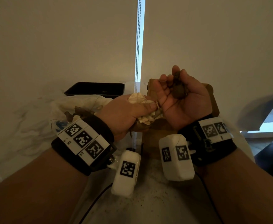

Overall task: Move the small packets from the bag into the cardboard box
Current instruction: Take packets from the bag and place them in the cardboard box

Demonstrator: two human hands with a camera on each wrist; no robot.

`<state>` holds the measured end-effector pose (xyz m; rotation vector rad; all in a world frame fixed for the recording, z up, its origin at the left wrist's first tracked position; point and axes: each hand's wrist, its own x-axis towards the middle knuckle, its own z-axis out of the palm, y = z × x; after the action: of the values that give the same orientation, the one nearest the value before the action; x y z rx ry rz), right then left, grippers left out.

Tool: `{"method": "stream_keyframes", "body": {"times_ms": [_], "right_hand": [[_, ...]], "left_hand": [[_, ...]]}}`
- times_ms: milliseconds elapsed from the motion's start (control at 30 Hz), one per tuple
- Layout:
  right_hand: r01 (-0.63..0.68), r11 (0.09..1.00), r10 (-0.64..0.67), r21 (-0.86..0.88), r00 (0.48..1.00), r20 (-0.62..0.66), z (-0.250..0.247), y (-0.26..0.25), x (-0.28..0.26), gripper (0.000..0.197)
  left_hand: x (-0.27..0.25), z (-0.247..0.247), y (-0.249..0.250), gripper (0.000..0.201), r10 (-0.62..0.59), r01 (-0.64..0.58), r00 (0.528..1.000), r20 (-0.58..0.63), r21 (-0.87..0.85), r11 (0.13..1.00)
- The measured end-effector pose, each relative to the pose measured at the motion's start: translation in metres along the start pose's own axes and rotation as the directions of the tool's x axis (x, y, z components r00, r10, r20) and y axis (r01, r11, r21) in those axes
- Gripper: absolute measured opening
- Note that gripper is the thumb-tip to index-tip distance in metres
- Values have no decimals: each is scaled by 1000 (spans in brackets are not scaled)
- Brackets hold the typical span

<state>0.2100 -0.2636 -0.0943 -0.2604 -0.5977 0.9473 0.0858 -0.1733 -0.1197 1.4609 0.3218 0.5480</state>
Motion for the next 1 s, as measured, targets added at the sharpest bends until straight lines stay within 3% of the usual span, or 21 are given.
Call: {"method": "stream_keyframes", "body": {"times_ms": [300, 500, 767, 900, 1000], "right_hand": [[2, 998, -3, -59, 1000, -2, -1, 5, 0, 19], [8, 995, -9, -96, 1000, -18, -1, 5, 0, 19], [-35, 959, -17, -282, 984, -178, -11, -9, 5, 9], [-115, 935, 60, -335, 983, -171, -8, -12, 3, 14], [-283, 843, 195, -457, 953, -231, -8, -13, 1, 33]], "left_hand": [[0, 1, -4, 40, 8, -4, 998, -64, 67, 998], [-1, 2, -1, 29, 7, 4, 995, -95, 115, 993], [-2, -7, 9, 24, 68, -41, 976, -208, 134, 990], [0, -13, 15, 18, 142, -109, 928, -343, 113, 988], [-1, -16, 23, 17, 262, -210, 872, -412, 169, 963]]}}
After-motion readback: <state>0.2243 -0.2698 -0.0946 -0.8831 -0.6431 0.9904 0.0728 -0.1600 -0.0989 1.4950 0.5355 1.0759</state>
